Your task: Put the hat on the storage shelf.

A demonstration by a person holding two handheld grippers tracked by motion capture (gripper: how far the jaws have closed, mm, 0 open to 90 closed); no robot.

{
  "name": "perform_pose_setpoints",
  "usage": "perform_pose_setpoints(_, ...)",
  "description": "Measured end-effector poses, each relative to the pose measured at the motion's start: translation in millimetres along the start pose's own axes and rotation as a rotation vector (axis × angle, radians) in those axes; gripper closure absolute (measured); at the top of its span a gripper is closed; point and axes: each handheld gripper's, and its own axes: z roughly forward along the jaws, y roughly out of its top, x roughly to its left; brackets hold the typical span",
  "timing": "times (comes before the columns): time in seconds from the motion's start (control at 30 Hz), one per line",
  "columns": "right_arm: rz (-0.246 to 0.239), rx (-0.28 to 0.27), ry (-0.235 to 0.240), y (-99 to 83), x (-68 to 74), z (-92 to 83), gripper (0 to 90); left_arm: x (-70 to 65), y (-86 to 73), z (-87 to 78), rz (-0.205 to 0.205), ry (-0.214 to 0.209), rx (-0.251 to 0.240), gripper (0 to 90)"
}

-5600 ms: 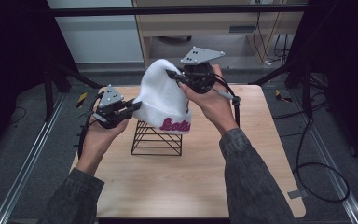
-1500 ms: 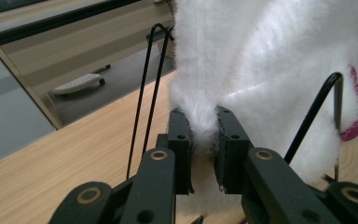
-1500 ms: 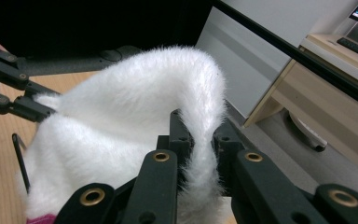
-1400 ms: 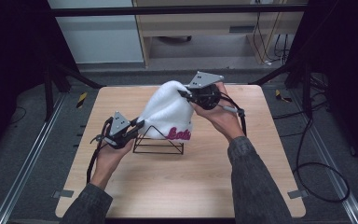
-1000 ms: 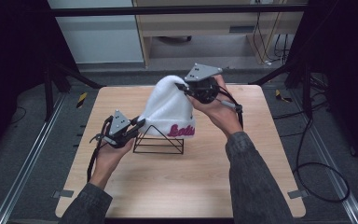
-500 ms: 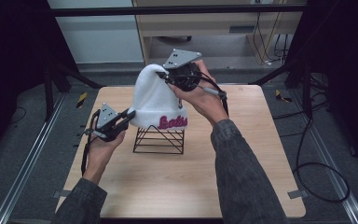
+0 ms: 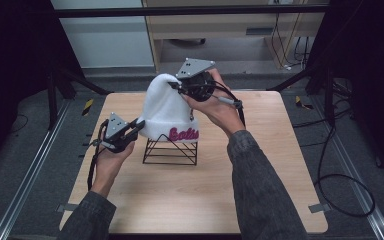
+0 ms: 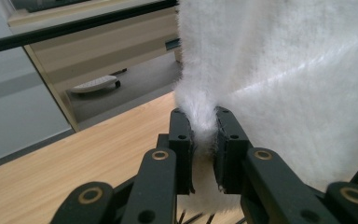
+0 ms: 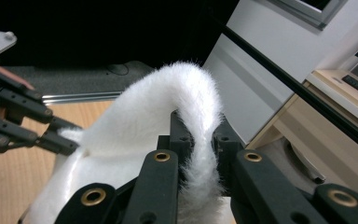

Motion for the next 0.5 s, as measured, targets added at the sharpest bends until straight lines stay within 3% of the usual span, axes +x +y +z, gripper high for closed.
perform_pose_setpoints(0.13, 0.002, -0.002, 0.013, -8.1, 8.0, -4.3, 82.9, -1.1, -8.5, -4.7, 0.014, -0.001, 0.003, 78.8)
perform_pose_setpoints(0.5, 0.027, 0.082, 0.062, -32.4, 26.8, -2.0, 82.5, -2.2, -31.3, -6.1, 0.02, -0.02, 0.057, 78.6)
